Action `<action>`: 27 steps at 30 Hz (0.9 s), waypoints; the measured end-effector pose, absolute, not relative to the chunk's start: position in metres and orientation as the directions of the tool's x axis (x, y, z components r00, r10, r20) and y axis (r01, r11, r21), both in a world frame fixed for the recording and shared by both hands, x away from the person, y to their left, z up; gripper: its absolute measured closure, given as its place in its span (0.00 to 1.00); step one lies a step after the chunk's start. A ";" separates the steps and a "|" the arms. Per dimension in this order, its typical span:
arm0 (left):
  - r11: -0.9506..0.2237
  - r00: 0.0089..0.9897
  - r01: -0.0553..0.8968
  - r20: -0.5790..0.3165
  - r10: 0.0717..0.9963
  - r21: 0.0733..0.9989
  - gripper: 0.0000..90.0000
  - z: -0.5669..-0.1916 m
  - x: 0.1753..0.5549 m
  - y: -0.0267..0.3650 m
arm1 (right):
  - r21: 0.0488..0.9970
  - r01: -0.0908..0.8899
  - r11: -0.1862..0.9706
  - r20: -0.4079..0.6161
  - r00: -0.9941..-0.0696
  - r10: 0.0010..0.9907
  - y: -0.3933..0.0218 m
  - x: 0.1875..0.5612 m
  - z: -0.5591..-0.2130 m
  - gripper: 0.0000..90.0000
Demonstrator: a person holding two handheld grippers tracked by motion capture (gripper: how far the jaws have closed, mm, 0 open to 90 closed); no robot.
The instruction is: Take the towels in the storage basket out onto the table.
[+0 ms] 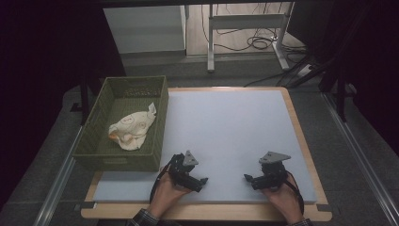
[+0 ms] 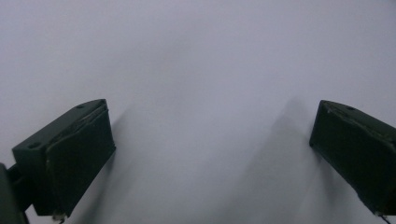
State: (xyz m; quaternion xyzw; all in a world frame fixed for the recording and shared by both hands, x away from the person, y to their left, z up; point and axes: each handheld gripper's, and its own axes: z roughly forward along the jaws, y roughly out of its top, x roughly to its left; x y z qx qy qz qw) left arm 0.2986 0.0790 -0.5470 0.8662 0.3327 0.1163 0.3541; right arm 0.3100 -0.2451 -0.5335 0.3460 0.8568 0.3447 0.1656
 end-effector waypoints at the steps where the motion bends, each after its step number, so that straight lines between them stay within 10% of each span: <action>1: -0.528 0.752 0.494 -0.034 0.659 0.691 0.00 -0.547 0.299 0.079 | 0.705 0.479 0.523 -0.045 -0.706 0.707 -0.245 0.310 -0.533 0.08; 27: -0.526 0.752 0.497 -0.039 0.658 0.690 0.00 -0.547 0.299 0.079 | 0.706 0.479 0.521 -0.043 -0.706 0.707 -0.245 0.310 -0.534 0.08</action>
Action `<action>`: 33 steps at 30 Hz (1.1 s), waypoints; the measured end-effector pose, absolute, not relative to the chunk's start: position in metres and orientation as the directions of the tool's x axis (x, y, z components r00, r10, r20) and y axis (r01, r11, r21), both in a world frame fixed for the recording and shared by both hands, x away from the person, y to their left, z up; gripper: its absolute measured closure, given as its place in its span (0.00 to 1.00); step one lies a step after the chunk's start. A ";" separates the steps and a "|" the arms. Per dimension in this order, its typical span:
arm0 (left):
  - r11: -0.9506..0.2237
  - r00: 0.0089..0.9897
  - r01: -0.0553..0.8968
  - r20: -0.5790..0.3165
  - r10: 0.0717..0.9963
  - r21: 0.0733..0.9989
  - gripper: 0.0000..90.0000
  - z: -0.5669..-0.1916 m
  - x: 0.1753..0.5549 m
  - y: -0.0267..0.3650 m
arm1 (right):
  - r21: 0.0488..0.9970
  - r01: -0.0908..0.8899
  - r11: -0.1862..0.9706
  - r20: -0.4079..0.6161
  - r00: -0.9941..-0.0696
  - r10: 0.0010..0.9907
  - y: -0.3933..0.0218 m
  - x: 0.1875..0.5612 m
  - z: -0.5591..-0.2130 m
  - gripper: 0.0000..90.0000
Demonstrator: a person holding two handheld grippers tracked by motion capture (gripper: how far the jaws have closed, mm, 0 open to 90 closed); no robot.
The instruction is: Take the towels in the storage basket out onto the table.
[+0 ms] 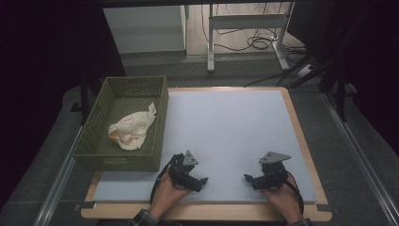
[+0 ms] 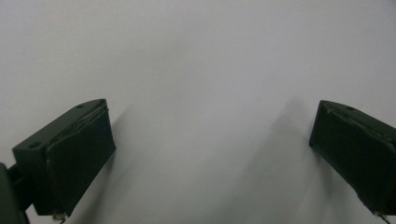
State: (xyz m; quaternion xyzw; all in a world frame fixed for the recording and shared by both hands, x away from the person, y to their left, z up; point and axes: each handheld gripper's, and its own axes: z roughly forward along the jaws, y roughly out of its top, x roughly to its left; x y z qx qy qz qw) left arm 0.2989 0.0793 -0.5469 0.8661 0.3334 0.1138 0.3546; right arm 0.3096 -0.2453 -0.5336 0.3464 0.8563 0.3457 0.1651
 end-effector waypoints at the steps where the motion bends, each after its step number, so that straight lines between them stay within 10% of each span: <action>1: -0.526 0.752 0.497 -0.039 0.658 0.690 0.00 -0.547 0.299 0.079 | 0.706 0.479 0.521 -0.043 -0.706 0.707 -0.245 0.310 -0.534 0.08; 33: -0.549 0.778 0.487 -0.052 0.626 0.679 0.02 -0.520 0.317 0.063 | 0.707 0.478 0.521 -0.044 -0.706 0.707 -0.245 0.310 -0.534 0.08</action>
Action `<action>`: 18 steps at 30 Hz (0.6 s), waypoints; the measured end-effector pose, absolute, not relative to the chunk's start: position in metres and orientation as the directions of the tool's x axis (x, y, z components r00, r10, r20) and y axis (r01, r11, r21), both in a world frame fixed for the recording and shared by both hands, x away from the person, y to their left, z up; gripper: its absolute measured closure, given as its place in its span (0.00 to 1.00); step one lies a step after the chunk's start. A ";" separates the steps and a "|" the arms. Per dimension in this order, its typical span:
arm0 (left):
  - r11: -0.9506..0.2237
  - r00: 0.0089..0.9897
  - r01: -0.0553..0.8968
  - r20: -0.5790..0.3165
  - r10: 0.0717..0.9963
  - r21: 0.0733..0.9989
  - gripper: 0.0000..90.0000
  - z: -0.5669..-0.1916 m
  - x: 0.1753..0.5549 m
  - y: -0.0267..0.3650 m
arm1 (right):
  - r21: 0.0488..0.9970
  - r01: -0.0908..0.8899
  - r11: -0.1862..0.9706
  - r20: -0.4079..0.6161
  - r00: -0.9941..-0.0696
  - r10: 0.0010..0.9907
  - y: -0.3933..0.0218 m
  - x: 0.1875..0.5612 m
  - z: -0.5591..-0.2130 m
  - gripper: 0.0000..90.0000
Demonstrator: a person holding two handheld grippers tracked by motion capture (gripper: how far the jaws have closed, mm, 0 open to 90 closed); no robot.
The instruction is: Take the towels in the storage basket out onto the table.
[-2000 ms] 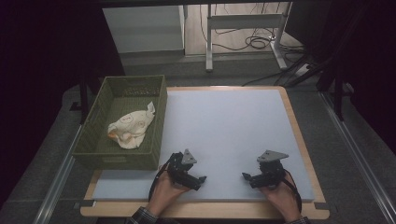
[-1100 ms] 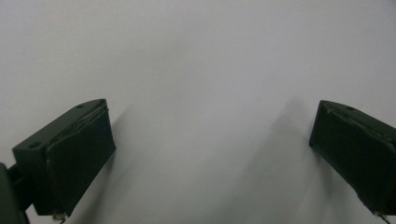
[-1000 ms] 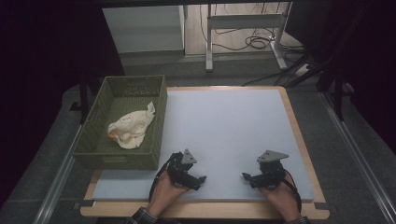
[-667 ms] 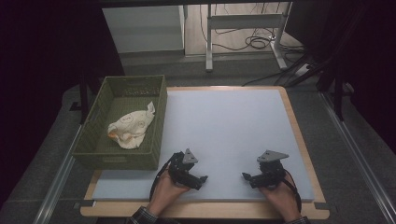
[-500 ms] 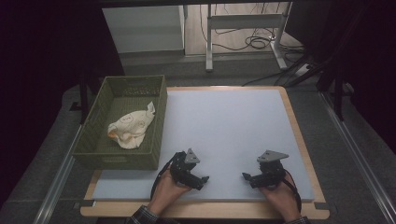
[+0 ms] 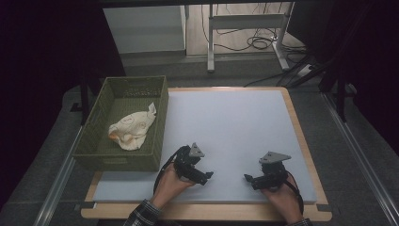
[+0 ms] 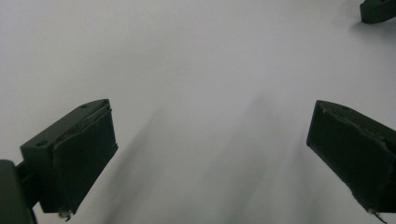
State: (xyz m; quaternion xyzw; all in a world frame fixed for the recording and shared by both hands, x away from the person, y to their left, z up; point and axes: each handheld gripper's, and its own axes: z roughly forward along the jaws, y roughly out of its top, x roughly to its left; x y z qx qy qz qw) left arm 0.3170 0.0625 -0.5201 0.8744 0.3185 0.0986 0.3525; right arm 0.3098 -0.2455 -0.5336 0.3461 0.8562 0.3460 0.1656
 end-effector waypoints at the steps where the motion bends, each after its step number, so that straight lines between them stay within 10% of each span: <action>1: -0.550 0.779 0.487 -0.053 0.625 0.679 0.02 -0.518 0.318 0.062 | 0.707 0.478 0.521 -0.044 -0.706 0.707 -0.246 0.310 -0.534 0.08; 18: -0.540 0.787 0.491 -0.082 0.611 0.684 0.02 -0.476 0.335 0.058 | 0.707 0.478 0.522 -0.045 -0.706 0.707 -0.246 0.310 -0.534 0.08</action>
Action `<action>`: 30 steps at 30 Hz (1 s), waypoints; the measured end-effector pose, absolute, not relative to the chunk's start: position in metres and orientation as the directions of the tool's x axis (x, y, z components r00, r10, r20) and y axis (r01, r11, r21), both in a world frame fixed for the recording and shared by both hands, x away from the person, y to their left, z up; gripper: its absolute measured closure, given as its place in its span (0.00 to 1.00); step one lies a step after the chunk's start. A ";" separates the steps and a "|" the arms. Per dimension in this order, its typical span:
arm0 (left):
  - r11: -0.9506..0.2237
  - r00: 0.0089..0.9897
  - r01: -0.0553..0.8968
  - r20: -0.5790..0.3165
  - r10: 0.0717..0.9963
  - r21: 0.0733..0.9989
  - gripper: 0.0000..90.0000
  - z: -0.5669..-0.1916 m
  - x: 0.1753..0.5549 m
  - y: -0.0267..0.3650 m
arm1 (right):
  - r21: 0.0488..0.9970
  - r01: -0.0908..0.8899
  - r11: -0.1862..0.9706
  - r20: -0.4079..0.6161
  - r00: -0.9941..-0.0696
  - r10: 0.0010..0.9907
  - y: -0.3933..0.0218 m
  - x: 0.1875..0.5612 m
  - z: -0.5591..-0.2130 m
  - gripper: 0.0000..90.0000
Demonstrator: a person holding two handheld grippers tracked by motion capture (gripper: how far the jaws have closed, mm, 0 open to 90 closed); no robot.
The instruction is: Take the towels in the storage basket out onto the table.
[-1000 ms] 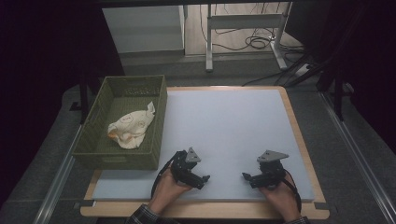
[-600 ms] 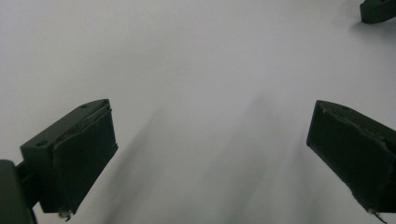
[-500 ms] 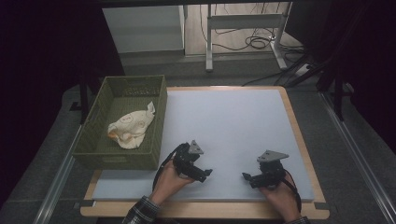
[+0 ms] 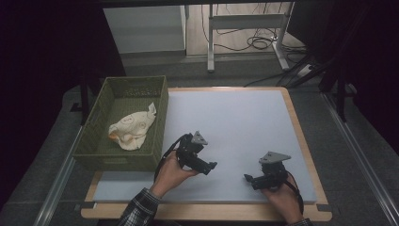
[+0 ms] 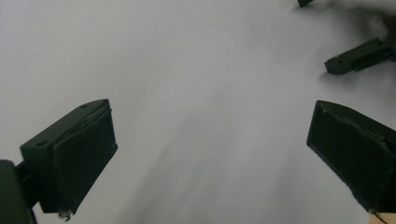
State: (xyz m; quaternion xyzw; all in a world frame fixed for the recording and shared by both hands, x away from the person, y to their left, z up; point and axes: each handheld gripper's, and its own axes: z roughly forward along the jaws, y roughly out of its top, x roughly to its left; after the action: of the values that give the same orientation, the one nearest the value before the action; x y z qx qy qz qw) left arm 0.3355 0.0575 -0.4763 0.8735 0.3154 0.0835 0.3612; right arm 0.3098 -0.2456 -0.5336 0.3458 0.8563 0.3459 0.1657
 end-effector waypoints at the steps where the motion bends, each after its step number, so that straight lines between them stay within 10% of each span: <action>1: -0.541 0.786 0.493 -0.081 0.613 0.682 0.02 -0.475 0.337 0.058 | 0.707 0.478 0.522 -0.045 -0.706 0.707 -0.246 0.310 -0.534 0.08; 30: -0.557 0.769 0.506 -0.050 0.638 0.658 0.02 -0.414 0.382 0.100 | 0.709 0.477 0.520 -0.043 -0.706 0.707 -0.246 0.310 -0.534 0.08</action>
State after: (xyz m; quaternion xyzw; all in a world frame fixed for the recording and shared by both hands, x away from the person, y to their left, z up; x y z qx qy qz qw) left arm 0.3820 0.1003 -0.4136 0.8771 0.3259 0.0973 0.3392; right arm 0.3100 -0.2456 -0.5338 0.3456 0.8559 0.3473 0.1656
